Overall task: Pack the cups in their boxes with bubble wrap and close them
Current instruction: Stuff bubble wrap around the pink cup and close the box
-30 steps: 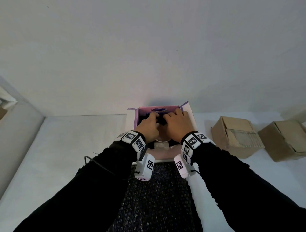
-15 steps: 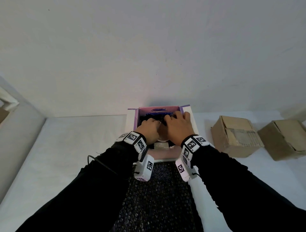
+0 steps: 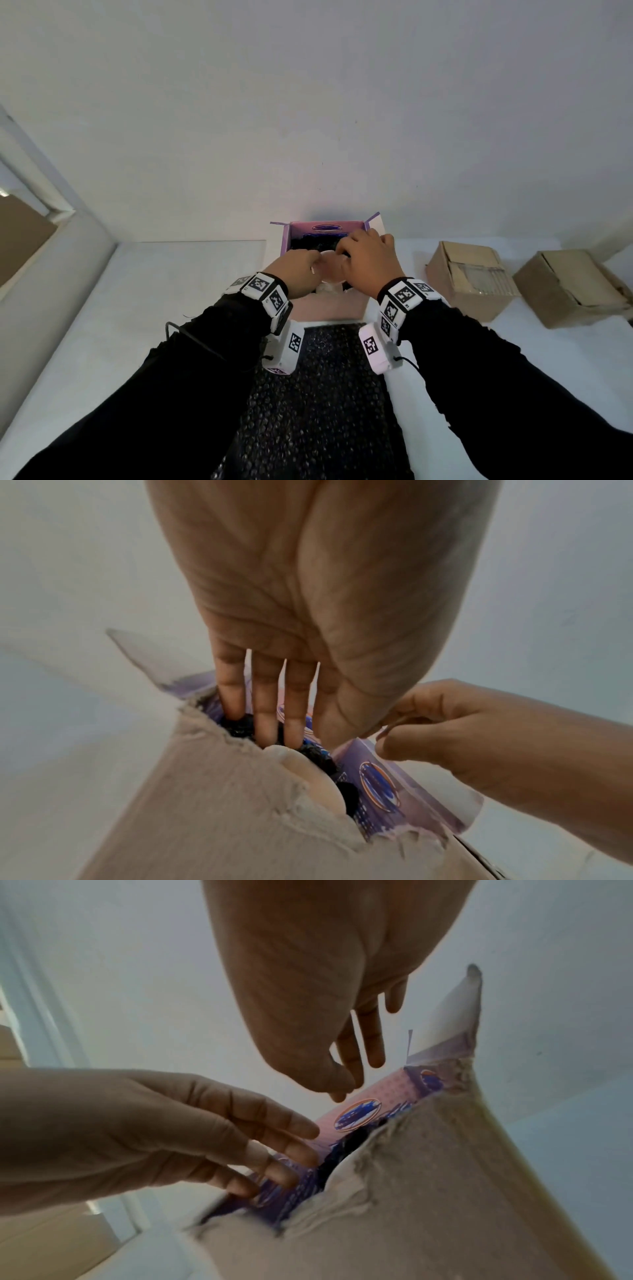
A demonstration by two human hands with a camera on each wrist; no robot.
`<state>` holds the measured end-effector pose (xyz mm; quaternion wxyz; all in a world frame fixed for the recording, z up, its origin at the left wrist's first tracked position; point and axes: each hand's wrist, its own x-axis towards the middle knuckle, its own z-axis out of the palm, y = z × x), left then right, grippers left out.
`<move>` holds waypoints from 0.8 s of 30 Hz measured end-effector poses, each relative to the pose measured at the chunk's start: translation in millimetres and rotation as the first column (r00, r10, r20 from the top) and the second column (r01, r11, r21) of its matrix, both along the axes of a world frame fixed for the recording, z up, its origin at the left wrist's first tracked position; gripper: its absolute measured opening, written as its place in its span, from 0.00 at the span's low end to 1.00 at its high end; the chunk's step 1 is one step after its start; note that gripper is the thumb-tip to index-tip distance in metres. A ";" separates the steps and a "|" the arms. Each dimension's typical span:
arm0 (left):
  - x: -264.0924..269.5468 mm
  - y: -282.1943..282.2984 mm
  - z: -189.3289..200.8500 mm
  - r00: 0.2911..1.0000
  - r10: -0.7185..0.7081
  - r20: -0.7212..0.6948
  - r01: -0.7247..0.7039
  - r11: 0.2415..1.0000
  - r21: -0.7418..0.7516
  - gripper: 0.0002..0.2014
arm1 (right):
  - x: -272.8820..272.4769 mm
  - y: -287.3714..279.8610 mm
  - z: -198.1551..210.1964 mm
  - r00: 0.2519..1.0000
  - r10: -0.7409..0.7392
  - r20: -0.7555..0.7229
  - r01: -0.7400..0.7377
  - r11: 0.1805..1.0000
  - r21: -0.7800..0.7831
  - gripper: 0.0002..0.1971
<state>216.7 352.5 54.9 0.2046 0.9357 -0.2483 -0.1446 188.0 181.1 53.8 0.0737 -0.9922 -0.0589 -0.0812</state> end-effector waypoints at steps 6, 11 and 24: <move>-57.9 25.7 -5.4 0.983 0.082 0.167 -0.026 0.948 -0.317 0.10 | -66.8 19.6 -15.7 0.967 0.239 0.086 -0.253 0.894 0.370 0.12; -105.4 49.5 -36.2 0.983 0.114 0.145 -0.069 0.957 -0.282 0.09 | -119.7 24.3 -46.8 0.965 0.221 -0.139 -0.120 0.848 0.517 0.07; -169.0 84.7 -102.4 0.986 -0.009 -0.167 0.038 0.984 0.173 0.39 | -178.3 21.1 -109.5 0.910 0.188 -0.371 -0.140 0.978 0.153 0.10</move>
